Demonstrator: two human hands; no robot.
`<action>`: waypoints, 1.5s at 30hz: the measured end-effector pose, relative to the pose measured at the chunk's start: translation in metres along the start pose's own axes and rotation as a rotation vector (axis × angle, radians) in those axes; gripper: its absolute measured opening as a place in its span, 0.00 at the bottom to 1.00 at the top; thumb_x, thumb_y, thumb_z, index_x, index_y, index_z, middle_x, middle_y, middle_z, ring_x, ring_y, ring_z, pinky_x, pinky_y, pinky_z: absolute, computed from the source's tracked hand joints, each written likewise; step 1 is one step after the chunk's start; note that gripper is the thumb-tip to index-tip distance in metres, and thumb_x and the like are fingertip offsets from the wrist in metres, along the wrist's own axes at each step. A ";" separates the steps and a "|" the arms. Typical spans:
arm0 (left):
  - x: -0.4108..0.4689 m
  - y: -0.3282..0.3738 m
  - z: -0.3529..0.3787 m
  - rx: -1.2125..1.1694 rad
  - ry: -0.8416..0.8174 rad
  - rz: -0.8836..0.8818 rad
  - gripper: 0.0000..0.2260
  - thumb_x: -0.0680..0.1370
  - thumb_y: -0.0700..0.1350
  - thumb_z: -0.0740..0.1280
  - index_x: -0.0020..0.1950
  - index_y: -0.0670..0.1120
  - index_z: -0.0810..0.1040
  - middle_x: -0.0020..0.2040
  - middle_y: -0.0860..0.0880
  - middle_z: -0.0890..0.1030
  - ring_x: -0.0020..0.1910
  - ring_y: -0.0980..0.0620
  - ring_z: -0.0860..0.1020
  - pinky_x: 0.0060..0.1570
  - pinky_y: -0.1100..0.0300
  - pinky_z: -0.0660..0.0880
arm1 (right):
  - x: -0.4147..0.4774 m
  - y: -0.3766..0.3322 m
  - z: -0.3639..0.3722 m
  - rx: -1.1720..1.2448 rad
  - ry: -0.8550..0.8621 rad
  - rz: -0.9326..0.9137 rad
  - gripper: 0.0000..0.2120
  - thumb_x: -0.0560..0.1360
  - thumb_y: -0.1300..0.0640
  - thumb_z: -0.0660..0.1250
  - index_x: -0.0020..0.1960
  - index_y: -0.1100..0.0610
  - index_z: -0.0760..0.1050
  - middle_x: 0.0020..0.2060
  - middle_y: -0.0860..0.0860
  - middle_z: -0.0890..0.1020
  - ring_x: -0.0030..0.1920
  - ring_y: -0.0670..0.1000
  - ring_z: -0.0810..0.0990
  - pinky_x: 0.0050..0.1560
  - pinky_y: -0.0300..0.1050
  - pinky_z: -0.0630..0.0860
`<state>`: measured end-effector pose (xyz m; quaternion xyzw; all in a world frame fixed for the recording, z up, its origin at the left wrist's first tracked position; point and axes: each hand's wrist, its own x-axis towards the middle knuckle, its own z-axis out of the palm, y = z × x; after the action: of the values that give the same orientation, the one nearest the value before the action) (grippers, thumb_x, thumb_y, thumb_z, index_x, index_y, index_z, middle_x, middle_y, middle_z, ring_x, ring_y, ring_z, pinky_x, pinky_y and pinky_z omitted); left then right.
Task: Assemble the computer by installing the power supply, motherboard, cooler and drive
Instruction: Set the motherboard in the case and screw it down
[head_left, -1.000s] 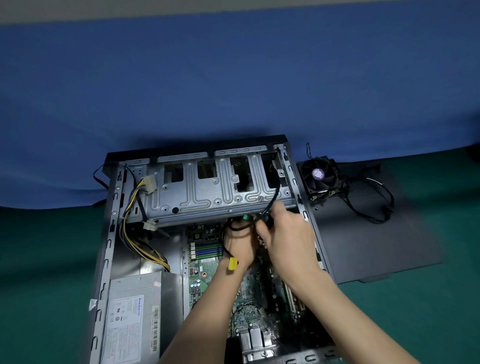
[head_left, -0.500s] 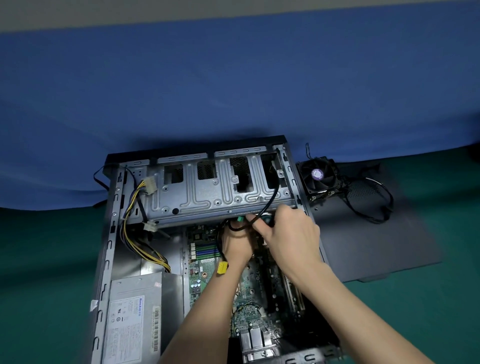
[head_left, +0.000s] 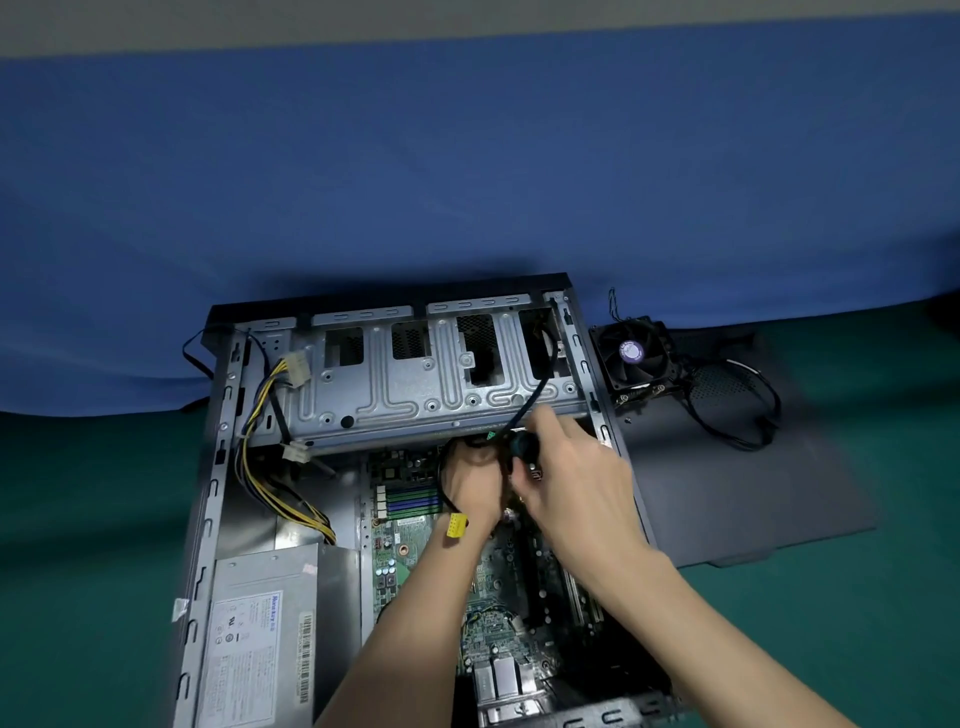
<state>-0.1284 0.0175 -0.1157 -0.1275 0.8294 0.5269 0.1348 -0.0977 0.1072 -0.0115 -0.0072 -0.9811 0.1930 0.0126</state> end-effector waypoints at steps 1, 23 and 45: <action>0.002 0.002 0.000 0.023 0.015 -0.021 0.08 0.79 0.43 0.62 0.43 0.55 0.72 0.49 0.53 0.79 0.46 0.52 0.77 0.48 0.58 0.76 | 0.001 0.000 0.000 0.030 0.003 -0.016 0.12 0.76 0.54 0.67 0.54 0.60 0.71 0.42 0.56 0.79 0.42 0.62 0.79 0.34 0.46 0.63; 0.003 0.016 -0.007 0.112 0.019 -0.013 0.11 0.77 0.48 0.63 0.35 0.48 0.70 0.41 0.43 0.82 0.39 0.48 0.77 0.36 0.57 0.68 | 0.009 0.002 0.003 0.016 -0.010 0.108 0.13 0.77 0.47 0.64 0.47 0.58 0.69 0.42 0.55 0.81 0.45 0.61 0.79 0.36 0.47 0.62; 0.001 0.015 -0.007 0.083 -0.023 -0.110 0.13 0.78 0.45 0.63 0.33 0.45 0.70 0.33 0.45 0.77 0.33 0.49 0.73 0.30 0.62 0.64 | 0.009 0.000 0.002 -0.048 -0.023 0.206 0.19 0.77 0.40 0.60 0.41 0.55 0.64 0.41 0.54 0.81 0.45 0.60 0.80 0.35 0.46 0.61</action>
<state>-0.1355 0.0167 -0.1008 -0.1610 0.8407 0.4854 0.1780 -0.1065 0.1063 -0.0127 -0.1060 -0.9796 0.1699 -0.0186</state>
